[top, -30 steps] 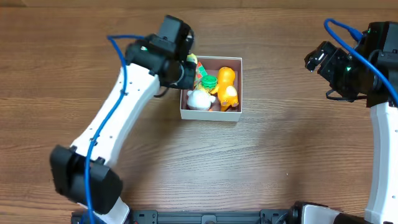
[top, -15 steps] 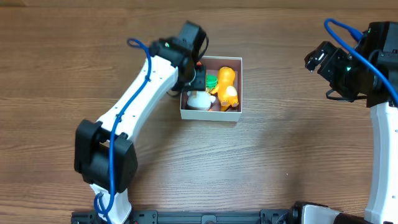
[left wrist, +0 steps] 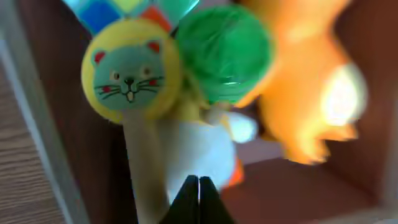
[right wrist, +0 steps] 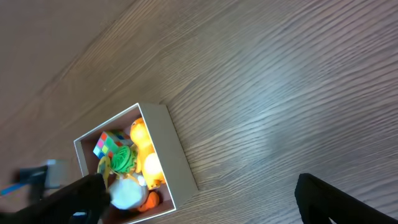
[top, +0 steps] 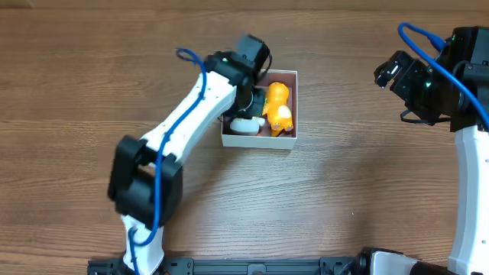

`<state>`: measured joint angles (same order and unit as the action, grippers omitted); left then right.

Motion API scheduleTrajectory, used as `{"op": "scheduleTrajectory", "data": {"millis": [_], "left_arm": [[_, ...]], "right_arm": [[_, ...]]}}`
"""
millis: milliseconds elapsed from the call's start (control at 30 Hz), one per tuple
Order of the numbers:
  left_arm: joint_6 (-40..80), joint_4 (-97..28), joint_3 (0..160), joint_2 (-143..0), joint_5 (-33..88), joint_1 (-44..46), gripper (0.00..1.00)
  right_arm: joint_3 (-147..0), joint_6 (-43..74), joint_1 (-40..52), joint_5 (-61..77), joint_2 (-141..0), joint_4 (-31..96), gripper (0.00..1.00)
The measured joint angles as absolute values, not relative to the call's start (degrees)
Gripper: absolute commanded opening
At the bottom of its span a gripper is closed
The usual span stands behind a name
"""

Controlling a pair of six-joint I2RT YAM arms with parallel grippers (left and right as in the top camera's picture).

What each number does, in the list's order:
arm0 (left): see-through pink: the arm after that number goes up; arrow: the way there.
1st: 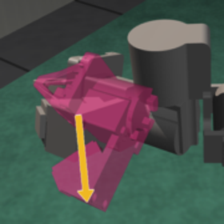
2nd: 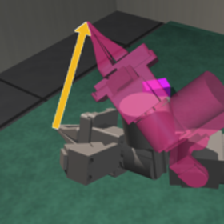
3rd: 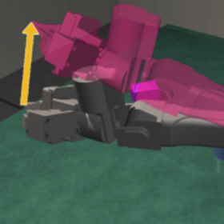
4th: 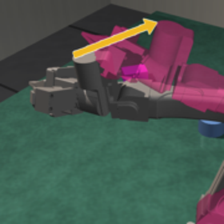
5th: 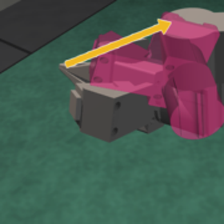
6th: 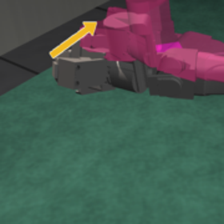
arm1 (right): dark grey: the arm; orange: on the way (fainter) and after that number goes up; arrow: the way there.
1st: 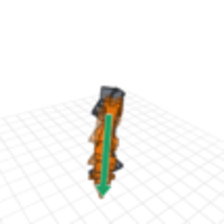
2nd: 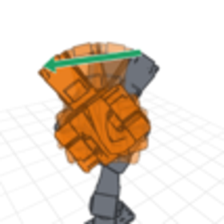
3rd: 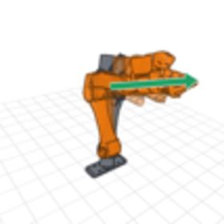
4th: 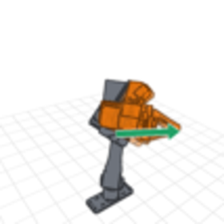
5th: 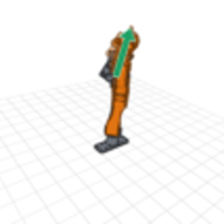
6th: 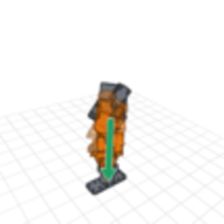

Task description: Pack container

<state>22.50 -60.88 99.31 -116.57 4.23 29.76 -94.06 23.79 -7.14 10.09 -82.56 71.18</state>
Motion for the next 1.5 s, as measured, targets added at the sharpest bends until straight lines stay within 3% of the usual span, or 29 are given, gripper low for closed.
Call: {"op": "scheduleTrajectory", "data": {"millis": [467, 567, 633, 667, 767, 833, 900, 933, 1100, 1167, 1233, 1300, 1367, 1400, 1433, 1500], "left_arm": [[24.93, -64.07, 98.91, -119.79, -3.95, 29.58, 0.06], [23.77, -63.86, 99.09, -119.77, -2.26, 29.58, 0.2], [22.59, -64.34, 99.92, -119.48, -0.16, 29.61, 0.42], [22.31, -64.97, 100.49, -119.0, 0.49, 29.61, 0.63], [21.61, -68.66, 104.38, -114.37, 2.26, 29.58, 0.68], [21.32, -70.83, 107.79, -109.1, 2.57, 29.61, 0.61], [21.02, -73.1, 111.53, -100.29, 1.28, 29.61, 0.18], [21.04, -73.78, 112.33, -97.62, 0.36, 29.61, 0.04], [20.84, -81.43, 112.81, -95.61, -3.36, 29.61, 0.05], [20.93, -83.72, 112.29, -96.16, -5.26, 29.58, 0.15], [21.28, -87.35, 112.9, -92.49, -7.66, 29.61, 0.31], [21.58, -88.84, 116.14, -83.13, -10.04, 29.61, 0.5], [22.52, -89.34, 119.04, -71.0, -12.16, 29.61, 0.58], [23.49, -90.8, 119.83, -65.52, -13.65, 29.61, 0.72], [24.21, -92.42, 120.46, -61.14, -15.07, 29.61, 1.0], [26.26, -96.25, 121.73, -53.12, -18.96, 29.61, 1.0]], "right_arm": [[-94.06, 23.81, -7.14, 10.09, -82.56, 71.16, 1.0], [-94.06, 23.81, -7.14, 10.09, -82.56, 71.2, 1.0], [-94.06, 23.81, -7.14, 10.09, -82.56, 71.18, 1.0], [-94.06, 23.81, -7.14, 10.09, -82.56, 71.18, 1.0], [-94.06, 23.79, -7.14, 10.11, -82.56, 71.16, 1.0], [-94.06, 23.79, -7.14, 10.09, -82.56, 71.18, 1.0], [-94.06, 23.81, -7.16, 10.09, -82.56, 71.16, 1.0], [-94.06, 23.79, -7.16, 10.09, -82.56, 71.16, 1.0], [-94.06, 23.81, -7.14, 10.09, -82.56, 71.16, 1.0], [-94.06, 23.81, -7.14, 10.09, -82.56, 71.16, 1.0], [-94.06, 23.83, -7.14, 10.11, -82.56, 71.13, 1.0], [-94.06, 23.81, -7.14, 10.13, -82.56, 71.16, 1.0], [-94.06, 23.79, -7.14, 10.11, -82.56, 71.16, 1.0], [-94.06, 23.79, -7.14, 10.11, -82.56, 71.18, 1.0], [-94.06, 23.81, -7.14, 10.09, -82.56, 71.16, 1.0], [-94.06, 23.79, -7.14, 10.11, -82.56, 71.13, 1.0]]}}
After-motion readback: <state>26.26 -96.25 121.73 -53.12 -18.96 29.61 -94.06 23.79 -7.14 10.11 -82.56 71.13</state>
